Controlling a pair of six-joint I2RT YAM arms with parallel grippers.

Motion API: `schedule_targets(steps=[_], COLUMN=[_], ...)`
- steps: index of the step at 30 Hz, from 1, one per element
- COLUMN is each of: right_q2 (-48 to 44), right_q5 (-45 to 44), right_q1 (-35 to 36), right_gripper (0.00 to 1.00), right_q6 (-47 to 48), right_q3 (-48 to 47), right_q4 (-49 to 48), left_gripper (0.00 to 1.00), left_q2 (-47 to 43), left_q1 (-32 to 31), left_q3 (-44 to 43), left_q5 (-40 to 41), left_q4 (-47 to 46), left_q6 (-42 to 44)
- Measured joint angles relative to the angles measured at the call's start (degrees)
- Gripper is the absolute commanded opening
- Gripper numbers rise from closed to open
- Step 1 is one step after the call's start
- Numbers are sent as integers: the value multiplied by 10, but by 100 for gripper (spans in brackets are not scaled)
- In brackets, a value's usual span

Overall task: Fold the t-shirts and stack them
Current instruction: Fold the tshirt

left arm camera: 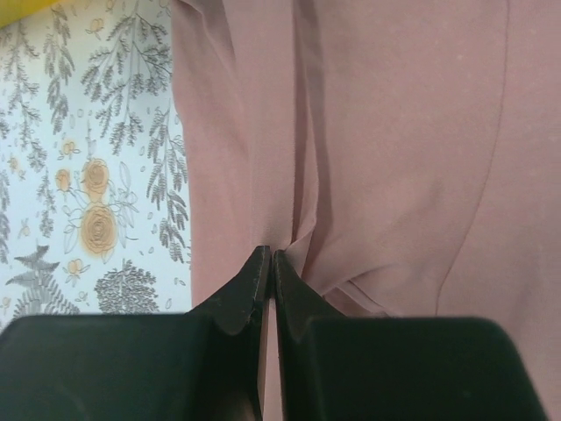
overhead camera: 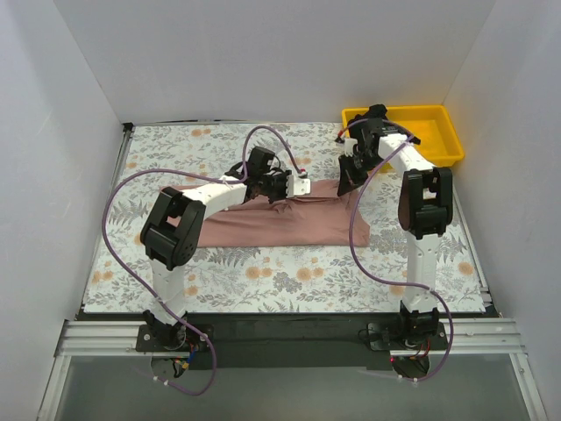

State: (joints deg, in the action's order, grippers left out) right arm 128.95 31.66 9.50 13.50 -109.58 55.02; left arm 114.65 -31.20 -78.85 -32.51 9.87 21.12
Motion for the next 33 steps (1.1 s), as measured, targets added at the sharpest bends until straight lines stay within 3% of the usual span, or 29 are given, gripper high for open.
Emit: schedule_targets(steps=[7,14,15,17,18,25,33], right_q2=[-30,-48,-48,-48,-48,-62,-184], right_q5=[3,2,2,0,-2,-29,-97], right_q1=[2,9,11,15,16,22,56], right_gripper=[1,1,12,27,29,28,17], right_q6=[3,5,6,7,7,25,59], right_q3=[97,129,130,130,130,131,193], right_q4=[4,0,0,-1,0,0,-7], left_gripper=[0,0,2,15,18,25,18], left_q2=[-13,-14,-14,-14,-14,-22,-76], left_q1=[7,7,7,7,7,29,128], left_q3=[42,45,45,45,45,34,-29], left_q5=[-31,-37,-36,-33,-31,-36,-46], left_q4=[-9,-6,-5,-5,-4,42,150], left_q6=[12,29,32,37,38,-13,-195])
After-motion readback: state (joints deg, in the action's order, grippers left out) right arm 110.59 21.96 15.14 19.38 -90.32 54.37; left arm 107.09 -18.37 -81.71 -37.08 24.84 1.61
